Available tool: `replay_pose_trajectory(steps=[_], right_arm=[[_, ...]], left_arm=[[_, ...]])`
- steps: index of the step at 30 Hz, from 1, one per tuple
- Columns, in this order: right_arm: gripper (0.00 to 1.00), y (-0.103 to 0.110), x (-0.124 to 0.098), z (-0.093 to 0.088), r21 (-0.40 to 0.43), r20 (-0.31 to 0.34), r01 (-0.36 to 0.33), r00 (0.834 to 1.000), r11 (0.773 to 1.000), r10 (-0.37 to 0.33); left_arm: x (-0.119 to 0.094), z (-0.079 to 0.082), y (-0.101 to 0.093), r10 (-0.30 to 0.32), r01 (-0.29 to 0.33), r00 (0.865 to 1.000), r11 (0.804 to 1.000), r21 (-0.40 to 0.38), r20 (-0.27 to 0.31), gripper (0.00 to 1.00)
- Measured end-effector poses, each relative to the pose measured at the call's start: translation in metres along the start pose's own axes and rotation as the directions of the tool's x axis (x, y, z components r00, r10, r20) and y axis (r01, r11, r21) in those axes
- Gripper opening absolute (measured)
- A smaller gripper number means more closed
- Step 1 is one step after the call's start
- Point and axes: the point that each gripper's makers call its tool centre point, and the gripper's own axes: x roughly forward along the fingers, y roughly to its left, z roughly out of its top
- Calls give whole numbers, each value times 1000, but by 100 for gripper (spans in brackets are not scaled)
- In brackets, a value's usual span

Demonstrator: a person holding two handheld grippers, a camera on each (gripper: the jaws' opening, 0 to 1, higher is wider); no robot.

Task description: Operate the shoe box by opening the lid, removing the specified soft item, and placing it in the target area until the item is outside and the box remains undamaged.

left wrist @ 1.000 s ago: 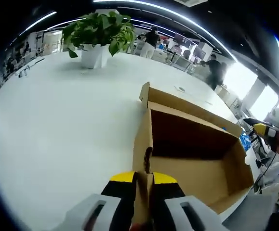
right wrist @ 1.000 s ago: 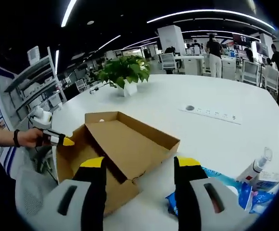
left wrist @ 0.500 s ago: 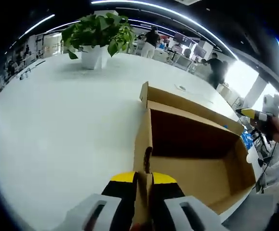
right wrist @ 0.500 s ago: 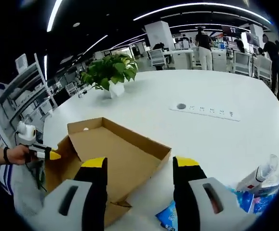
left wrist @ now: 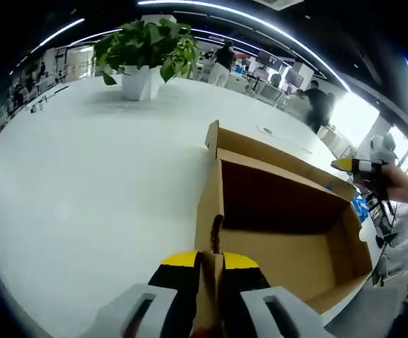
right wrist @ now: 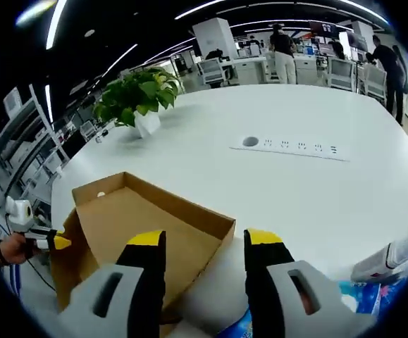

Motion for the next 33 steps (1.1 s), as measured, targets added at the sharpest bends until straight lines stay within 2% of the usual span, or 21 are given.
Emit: replay_pose_trajectory(steps=[5, 12, 14, 16, 20, 22, 24, 26, 29, 33], right_arm=[[40, -5, 12, -2, -10, -36, 26, 999, 1000, -27], [35, -13, 26, -17, -2, -113, 60, 992, 998, -60], [31, -14, 28, -22, 38, -130, 69, 989, 997, -63], [23, -16, 27, -27, 87, -152, 104, 984, 991, -90], [22, -13, 26, -30, 80, -177, 122, 978, 989, -106], [18, -9, 23, -34, 77, -199, 129, 974, 989, -111], [13, -12, 25, -36, 131, -227, 145, 967, 981, -113], [10, -19, 31, -36, 148, -237, 157, 964, 976, -119], [8, -24, 37, -37, 143, -253, 167, 959, 975, -128], [6, -31, 39, -39, 81, -289, 200, 942, 976, -169]], left_arm=[[1, 0, 0, 4, -4, 1000, 1000, -2, -2, 10], [-1, -1, -1, 13, -13, 1000, 1000, -4, -2, 10], [-1, -1, -1, 17, -17, 1000, 1000, -9, 0, 10], [-2, -1, -2, 19, -19, 1000, 1000, -9, 0, 10], [-2, -2, -2, 22, -22, 1000, 1000, -12, 2, 10], [-2, -2, -2, 21, -21, 1000, 1000, -16, 4, 10], [-2, -2, -1, 20, -20, 1000, 1000, -18, 4, 10], [-2, -2, -1, 21, -20, 1000, 1000, -20, 9, 10], [-1, -2, -1, 20, -20, 1000, 1000, -22, 9, 10], [1, -1, -1, 22, -22, 1000, 1000, -17, 9, 10]])
